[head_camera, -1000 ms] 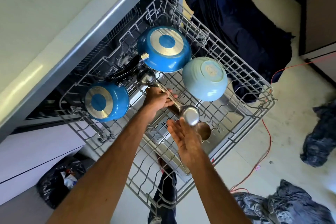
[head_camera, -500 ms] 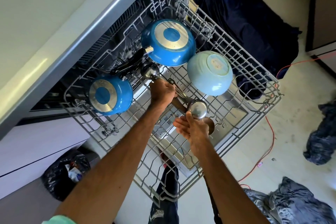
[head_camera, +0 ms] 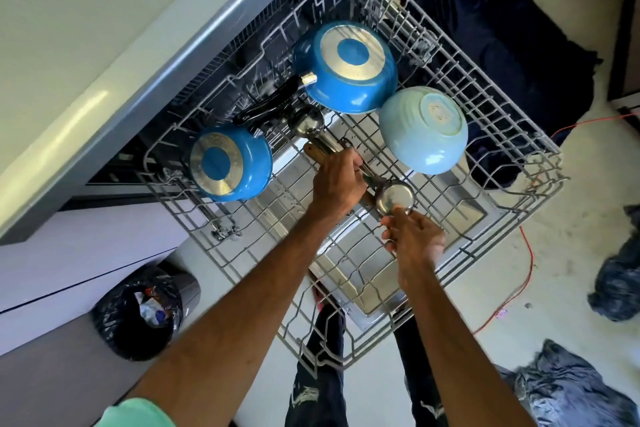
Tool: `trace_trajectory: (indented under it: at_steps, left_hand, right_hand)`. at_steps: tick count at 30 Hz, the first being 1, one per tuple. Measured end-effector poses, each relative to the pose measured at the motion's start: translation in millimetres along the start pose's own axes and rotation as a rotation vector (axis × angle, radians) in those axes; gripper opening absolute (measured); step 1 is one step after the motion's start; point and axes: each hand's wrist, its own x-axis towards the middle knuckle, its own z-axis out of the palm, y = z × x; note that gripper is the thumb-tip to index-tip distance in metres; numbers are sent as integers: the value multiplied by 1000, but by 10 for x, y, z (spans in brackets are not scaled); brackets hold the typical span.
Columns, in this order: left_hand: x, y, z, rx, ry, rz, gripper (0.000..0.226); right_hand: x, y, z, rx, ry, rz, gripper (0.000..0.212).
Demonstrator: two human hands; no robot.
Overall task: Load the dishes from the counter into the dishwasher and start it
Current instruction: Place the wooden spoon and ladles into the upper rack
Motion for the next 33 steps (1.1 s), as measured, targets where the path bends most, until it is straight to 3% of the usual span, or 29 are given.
trace_trajectory:
  at_steps: [5,11,14,17,21,28,33]
  left_hand:
    - [-57,-11,-26,-11,19,1,21]
    - [-192,-67,-66,-72,57,37,19]
    - [-348,-76,-131,-100,71,27,19]
    - [-512,-106,-259,-127,100,-21,21]
    - [-778,-202,-442,-177,129,-120,19]
    - [-1089,-397,-544,-243,149,-145,21]
    - [-1271,-379,-679,-271,125,-126,19]
  right_hand:
    - [19,-8,-4,25,8,-11,25]
    - [-33,122,24,43,87,-85,36]
    - [-155,175,5,75,64,-107,34]
    - [-345,192,-13,90,10,-97,48]
    - [-518,235,-55,-26,-86,-49,30]
    - [-716,246,159,-91,-104,-121,14]
    - [-989,161,240,-220,-145,-182,15]
